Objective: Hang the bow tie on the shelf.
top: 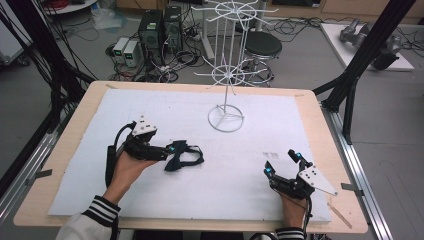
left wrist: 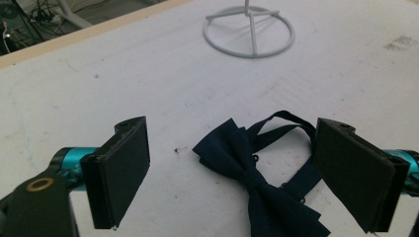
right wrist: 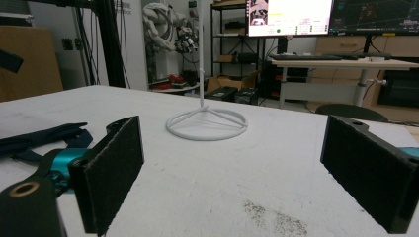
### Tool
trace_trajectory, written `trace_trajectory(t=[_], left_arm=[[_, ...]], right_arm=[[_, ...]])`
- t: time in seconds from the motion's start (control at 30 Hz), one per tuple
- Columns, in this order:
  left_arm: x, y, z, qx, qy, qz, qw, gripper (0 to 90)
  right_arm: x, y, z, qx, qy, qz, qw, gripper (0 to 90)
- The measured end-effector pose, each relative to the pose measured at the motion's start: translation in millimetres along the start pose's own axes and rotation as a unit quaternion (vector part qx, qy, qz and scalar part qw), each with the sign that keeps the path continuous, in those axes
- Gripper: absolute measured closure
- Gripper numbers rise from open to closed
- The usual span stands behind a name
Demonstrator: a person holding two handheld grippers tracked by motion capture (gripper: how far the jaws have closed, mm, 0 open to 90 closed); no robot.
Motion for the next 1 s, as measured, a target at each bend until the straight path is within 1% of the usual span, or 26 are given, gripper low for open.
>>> trace_trajectory(t=[0.03,0.17,0.23,0.27,0.33,0.4,0.43,0.6,0.73,0.77,0.8,0.87,0.93,0.97,1.0], left_arm=[[-0.8,-1.8,-0.5,0.005,0.0,-0.001,1.0,17.2],[-6.2,-10.7,-4.1,0.03,-0.001,-0.015,0.9994,17.6],[-9.8,-15.1,-5.3,0.038,0.0,-0.024,0.999,19.0],[-11.0,-17.2,-5.1,0.039,0.002,-0.025,0.9989,19.0],[-12.3,-21.1,-6.7,0.048,0.002,-0.032,0.9984,19.3],[-14.1,-25.4,-9.3,0.06,0.005,-0.034,0.9976,19.2],[-14.7,-27.0,-11.1,0.068,0.002,-0.037,0.997,19.2],[-17.4,-34.9,-18.4,0.1,0.007,-0.045,0.994,19.3],[-20.0,-40.0,-25.0,0.125,0.016,-0.053,0.9906,21.1],[-21.4,-42.2,-27.9,0.136,0.017,-0.059,0.9888,21.3],[-21.8,-43.1,-29.1,0.14,0.017,-0.061,0.9881,22.3],[-21.7,-45.1,-30.2,0.145,0.016,-0.06,0.9874,23.5],[-23.0,-46.8,-30.6,0.148,0.02,-0.063,0.9867,25.3],[-23.0,-47.1,-31.3,0.152,0.018,-0.064,0.9861,26.5],[-23.7,-47.7,-31.9,0.155,0.02,-0.066,0.9856,28.3]], right_arm=[[0.0,-0.1,0.1,-0.001,0.0,0.001,1.0,8.6],[-0.1,0.0,0.1,0.0,0.0,0.0,1.0,8.6],[-0.1,0.0,0.1,-0.001,0.0,0.0,1.0,8.6],[-0.1,0.0,0.1,-0.001,0.0,0.0,1.0,8.6],[0.4,0.2,-0.1,0.0,0.0,0.001,1.0,8.6],[0.4,0.2,-0.1,0.0,-0.001,0.001,1.0,8.6],[0.4,0.3,-0.1,0.0,-0.001,0.001,1.0,8.6],[0.0,0.2,0.3,-0.001,0.001,0.0,1.0,8.6],[-0.2,0.2,0.3,-0.002,0.001,0.0,1.0,8.6],[-0.1,0.1,0.4,-0.002,0.0,0.0,1.0,8.6],[-0.2,0.2,0.3,-0.002,0.0,0.0,1.0,8.6],[-0.2,0.2,0.4,-0.002,0.0,0.0,1.0,8.6],[-0.2,0.2,0.4,-0.002,0.0,0.001,1.0,8.6],[-0.3,0.2,0.4,-0.002,0.0,0.0,1.0,8.6],[-0.2,0.2,0.4,-0.002,0.0,0.001,1.0,8.6]])
Point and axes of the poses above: each handheld gripper's, and its own axes: y roughly backward along the jaws, z roughly out of its top, x roughly to its left, the point moved 10 cm from there along -y, roughly forward along the jaws, and after that the axes turned 13 degrees about -y, right-handed, at the moved point
